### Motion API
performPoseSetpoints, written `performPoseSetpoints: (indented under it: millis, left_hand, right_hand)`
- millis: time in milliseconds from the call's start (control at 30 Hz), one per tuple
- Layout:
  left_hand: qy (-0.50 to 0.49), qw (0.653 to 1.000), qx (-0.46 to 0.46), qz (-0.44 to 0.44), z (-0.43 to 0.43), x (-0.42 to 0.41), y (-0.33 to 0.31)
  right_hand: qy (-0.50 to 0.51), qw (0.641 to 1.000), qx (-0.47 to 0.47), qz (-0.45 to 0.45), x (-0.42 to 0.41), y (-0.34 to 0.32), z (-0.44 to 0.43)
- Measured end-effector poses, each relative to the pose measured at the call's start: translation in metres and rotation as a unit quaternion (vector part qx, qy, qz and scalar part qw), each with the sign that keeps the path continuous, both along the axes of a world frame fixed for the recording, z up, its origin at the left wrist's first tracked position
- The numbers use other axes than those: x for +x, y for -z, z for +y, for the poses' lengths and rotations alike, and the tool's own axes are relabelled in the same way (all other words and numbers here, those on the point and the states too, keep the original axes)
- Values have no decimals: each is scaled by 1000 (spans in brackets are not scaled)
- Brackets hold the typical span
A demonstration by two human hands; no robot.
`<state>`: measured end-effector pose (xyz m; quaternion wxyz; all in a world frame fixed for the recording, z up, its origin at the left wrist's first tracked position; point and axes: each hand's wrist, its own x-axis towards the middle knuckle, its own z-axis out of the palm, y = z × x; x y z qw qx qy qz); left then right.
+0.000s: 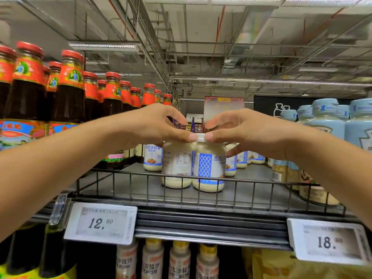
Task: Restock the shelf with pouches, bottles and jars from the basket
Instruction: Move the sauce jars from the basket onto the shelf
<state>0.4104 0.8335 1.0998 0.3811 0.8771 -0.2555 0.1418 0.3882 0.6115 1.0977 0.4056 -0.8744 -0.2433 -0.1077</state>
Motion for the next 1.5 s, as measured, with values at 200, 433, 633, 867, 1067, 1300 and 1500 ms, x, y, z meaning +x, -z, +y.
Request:
performPoseSetpoints:
  millis: [200,433,633,867,1067,1300,1500]
  left_hand:
    - [77,992,-41,93,10,5,0]
    - [-18,999,46,-6,1,-2,6]
    - [-35,996,70,-40,3,3,4]
    - [-4,999,22,27,6,-1,2]
    - [-63,994,84,-35,0,-7,-1]
    - [-22,996,82,-29,18,-7,-3]
    - [-20,997,75,-4,34,-5,-3]
  right_hand:
    - [49,994,-57,-84,9,7,6]
    - [-38,996,-77,18,-7,-4,-11]
    - [-53,995,-79,31,-6,2,-16]
    - [-53,996,-62,30,-3,4,-17]
    - [-51,997,-47,32,-1,4,-17]
    - [-43,998,-25,33,6,6,-7]
    - [-25,998,-46,21,13,3,12]
